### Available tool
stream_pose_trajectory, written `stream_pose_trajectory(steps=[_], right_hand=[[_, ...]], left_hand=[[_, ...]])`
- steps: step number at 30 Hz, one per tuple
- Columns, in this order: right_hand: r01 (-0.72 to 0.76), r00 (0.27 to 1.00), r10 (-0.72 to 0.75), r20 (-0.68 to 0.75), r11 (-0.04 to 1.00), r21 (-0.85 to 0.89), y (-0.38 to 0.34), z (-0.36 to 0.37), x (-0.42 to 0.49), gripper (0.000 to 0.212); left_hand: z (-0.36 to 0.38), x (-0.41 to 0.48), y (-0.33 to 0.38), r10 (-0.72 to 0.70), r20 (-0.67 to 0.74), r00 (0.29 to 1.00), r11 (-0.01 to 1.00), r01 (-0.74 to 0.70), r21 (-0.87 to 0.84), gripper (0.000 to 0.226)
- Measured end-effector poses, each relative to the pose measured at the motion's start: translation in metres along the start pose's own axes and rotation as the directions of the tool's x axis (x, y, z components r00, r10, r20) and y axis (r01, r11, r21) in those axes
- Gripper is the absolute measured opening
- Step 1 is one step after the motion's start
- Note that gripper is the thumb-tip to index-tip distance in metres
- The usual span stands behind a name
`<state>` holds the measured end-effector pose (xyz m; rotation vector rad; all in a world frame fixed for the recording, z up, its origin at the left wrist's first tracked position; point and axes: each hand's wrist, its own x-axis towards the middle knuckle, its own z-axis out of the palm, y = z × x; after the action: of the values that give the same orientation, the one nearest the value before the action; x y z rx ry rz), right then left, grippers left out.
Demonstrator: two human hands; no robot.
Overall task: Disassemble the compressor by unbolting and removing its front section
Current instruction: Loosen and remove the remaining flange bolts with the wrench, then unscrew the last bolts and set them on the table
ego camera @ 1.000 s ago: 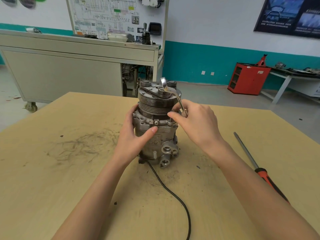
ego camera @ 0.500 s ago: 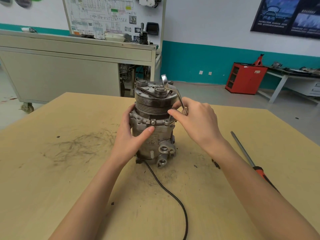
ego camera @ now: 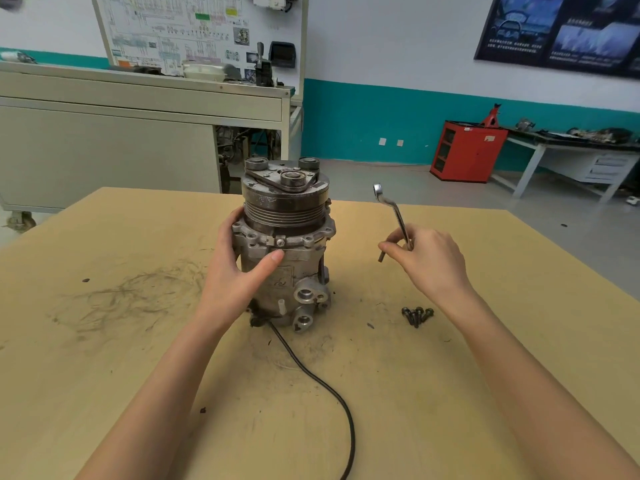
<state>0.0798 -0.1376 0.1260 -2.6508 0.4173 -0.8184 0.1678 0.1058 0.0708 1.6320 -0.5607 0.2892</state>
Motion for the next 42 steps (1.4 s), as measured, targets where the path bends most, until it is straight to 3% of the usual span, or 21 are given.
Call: stream_pose_trajectory(steps=[7, 13, 24, 27, 29, 31, 33, 35, 37, 42], right_hand=[[-0.129, 0.979, 0.161, 0.123, 0.963, -0.238, 0.050, 0.009, -0.010, 0.021], [-0.170, 0.905, 0.321, 0.281, 0.875, -0.454, 0.076, 0.012, -0.020, 0.019], [-0.139, 0.920, 0.284, 0.271, 0.881, -0.452, 0.083, 0.018, -0.024, 0.029], [-0.209, 0.957, 0.251, 0.148, 0.945, -0.252, 0.078, 0.011, -0.021, 0.032], [-0.259, 0.963, 0.242, 0.115, 0.951, 0.169, 0.069, 0.010, -0.021, 0.032], [-0.296, 0.953, 0.271, 0.133, 0.758, 0.582, 0.055, 0.015, -0.025, 0.035], [-0.345, 0.924, 0.330, 0.193, 0.507, 0.790, 0.044, 0.026, -0.033, 0.038], [-0.422, 0.878, 0.379, 0.292, 0.328, 0.845, 0.038, 0.036, -0.040, 0.038], [-0.483, 0.841, 0.391, 0.374, 0.232, 0.844, 0.036, 0.043, -0.045, 0.036], [-0.557, 0.797, 0.405, 0.448, 0.205, 0.805, 0.034, 0.043, -0.049, 0.035]], left_hand=[[0.001, 0.001, -0.003, 0.012, 0.012, 1.000, 1.000, -0.012, 0.006, 0.083], [0.002, 0.000, -0.003, 0.020, 0.021, 1.000, 1.000, -0.020, -0.013, 0.081], [0.003, -0.004, 0.007, -0.041, -0.025, 0.999, 0.999, 0.042, 0.021, 0.092], [0.006, -0.008, 0.019, -0.033, -0.141, 0.990, 0.999, 0.037, 0.031, 0.103], [0.011, -0.012, 0.030, -0.031, -0.193, 0.981, 0.996, 0.046, 0.071, 0.110], [0.019, -0.015, 0.041, -0.008, -0.202, 0.979, 0.982, 0.046, 0.181, 0.111], [0.026, -0.014, 0.050, 0.036, -0.200, 0.979, 0.956, 0.024, 0.291, 0.106], [0.035, -0.010, 0.056, 0.026, -0.215, 0.976, 0.930, 0.055, 0.363, 0.108], [0.045, -0.007, 0.058, 0.008, -0.258, 0.966, 0.888, 0.111, 0.446, 0.118], [0.060, -0.005, 0.058, 0.073, -0.356, 0.932, 0.834, 0.138, 0.533, 0.117]])
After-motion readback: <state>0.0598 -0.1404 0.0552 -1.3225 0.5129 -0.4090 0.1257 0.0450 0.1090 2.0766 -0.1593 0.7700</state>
